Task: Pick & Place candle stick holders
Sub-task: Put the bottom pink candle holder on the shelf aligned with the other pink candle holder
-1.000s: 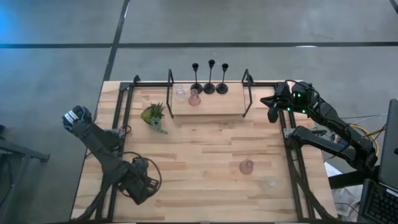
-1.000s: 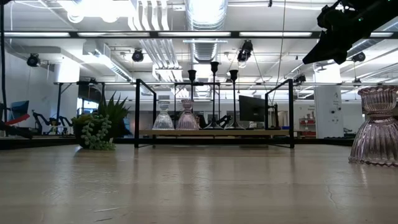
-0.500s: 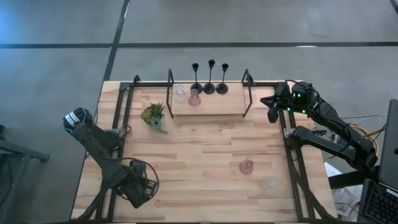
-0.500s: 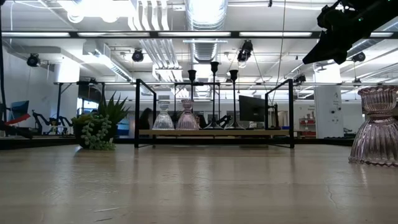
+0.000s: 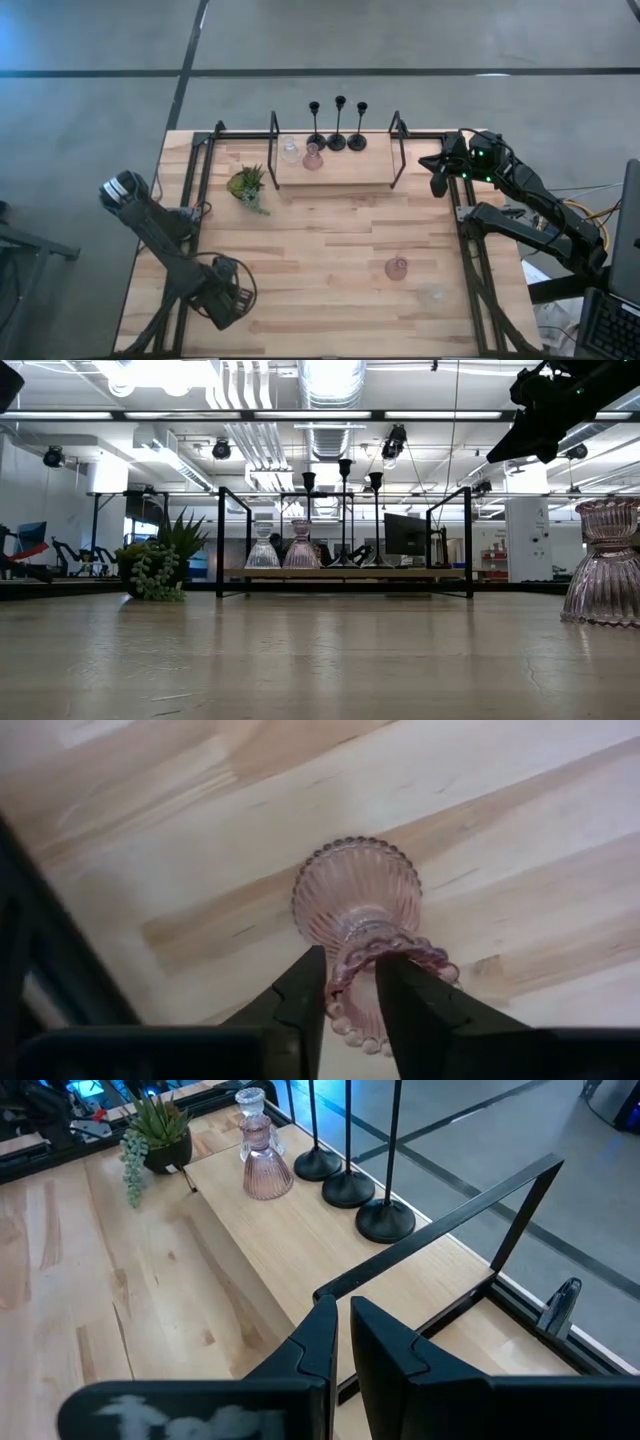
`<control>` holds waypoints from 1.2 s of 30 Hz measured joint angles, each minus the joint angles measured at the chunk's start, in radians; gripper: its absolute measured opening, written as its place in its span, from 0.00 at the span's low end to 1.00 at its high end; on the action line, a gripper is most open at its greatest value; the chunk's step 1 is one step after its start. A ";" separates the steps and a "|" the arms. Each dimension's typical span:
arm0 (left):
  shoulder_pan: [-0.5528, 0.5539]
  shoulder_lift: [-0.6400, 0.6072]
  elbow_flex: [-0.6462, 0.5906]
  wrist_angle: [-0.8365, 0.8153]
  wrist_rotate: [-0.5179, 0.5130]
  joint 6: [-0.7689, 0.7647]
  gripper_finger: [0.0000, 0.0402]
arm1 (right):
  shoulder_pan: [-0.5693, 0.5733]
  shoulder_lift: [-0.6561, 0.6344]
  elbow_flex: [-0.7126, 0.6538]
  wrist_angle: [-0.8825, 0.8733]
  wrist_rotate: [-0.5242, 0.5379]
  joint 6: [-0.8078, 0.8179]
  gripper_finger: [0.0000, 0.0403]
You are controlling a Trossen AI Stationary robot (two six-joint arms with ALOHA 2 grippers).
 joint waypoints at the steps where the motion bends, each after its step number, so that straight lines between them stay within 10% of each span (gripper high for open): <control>1: 0.003 -0.001 -0.010 0.011 -0.006 0.004 0.21 | 0.000 0.000 0.000 0.000 0.000 0.000 0.07; 20: 0.525 -0.003 -0.016 0.076 -0.016 0.901 0.08 | 0.000 0.000 0.000 0.000 0.000 0.000 0.07; 36: 0.970 0.020 0.250 0.147 0.014 1.572 0.08 | 0.000 0.000 0.000 0.000 0.000 0.001 0.07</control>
